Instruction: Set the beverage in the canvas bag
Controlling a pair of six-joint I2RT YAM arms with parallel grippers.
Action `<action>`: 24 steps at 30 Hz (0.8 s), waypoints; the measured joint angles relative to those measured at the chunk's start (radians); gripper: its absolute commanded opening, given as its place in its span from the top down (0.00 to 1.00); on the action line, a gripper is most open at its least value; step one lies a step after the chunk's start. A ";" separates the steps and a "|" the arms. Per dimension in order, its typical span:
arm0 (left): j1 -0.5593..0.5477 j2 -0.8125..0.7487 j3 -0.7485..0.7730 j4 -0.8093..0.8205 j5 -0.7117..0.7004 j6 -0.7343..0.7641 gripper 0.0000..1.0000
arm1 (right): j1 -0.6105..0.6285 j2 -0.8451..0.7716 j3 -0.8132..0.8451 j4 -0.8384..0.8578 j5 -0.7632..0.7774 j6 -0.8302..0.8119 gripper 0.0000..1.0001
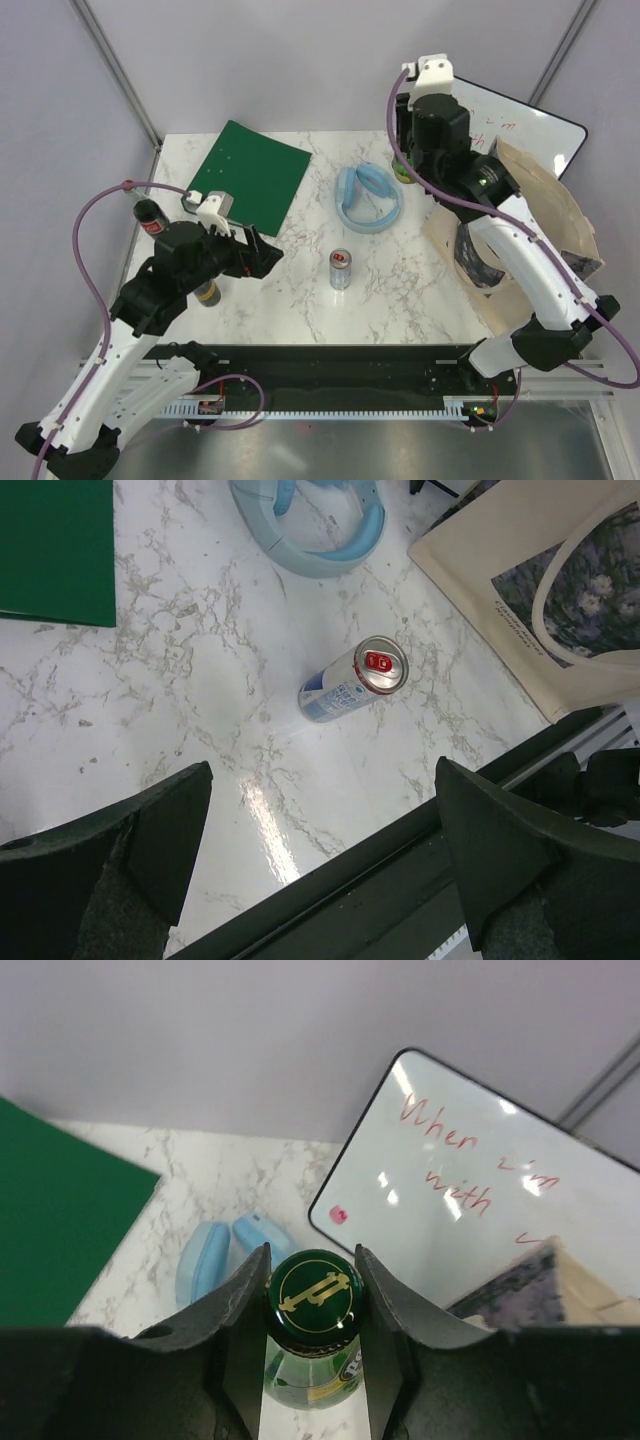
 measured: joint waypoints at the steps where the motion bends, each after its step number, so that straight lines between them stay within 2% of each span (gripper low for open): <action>1: 0.000 0.002 0.000 0.005 0.003 0.000 0.00 | -0.003 -0.003 0.041 -0.018 0.026 -0.011 1.00; 6: 0.000 0.007 0.000 0.019 0.016 0.001 0.00 | -0.029 -0.053 0.131 -0.061 0.114 -0.052 1.00; 14: 0.000 0.019 -0.001 0.030 0.033 0.001 0.00 | -0.173 -0.135 0.179 -0.138 0.249 -0.130 1.00; 18: 0.000 0.019 -0.005 0.032 0.047 0.001 0.00 | -0.275 -0.156 0.140 -0.158 0.237 -0.121 1.00; 24: 0.000 0.019 -0.016 0.036 0.058 0.000 0.00 | -0.471 -0.194 -0.037 -0.197 0.109 -0.041 1.00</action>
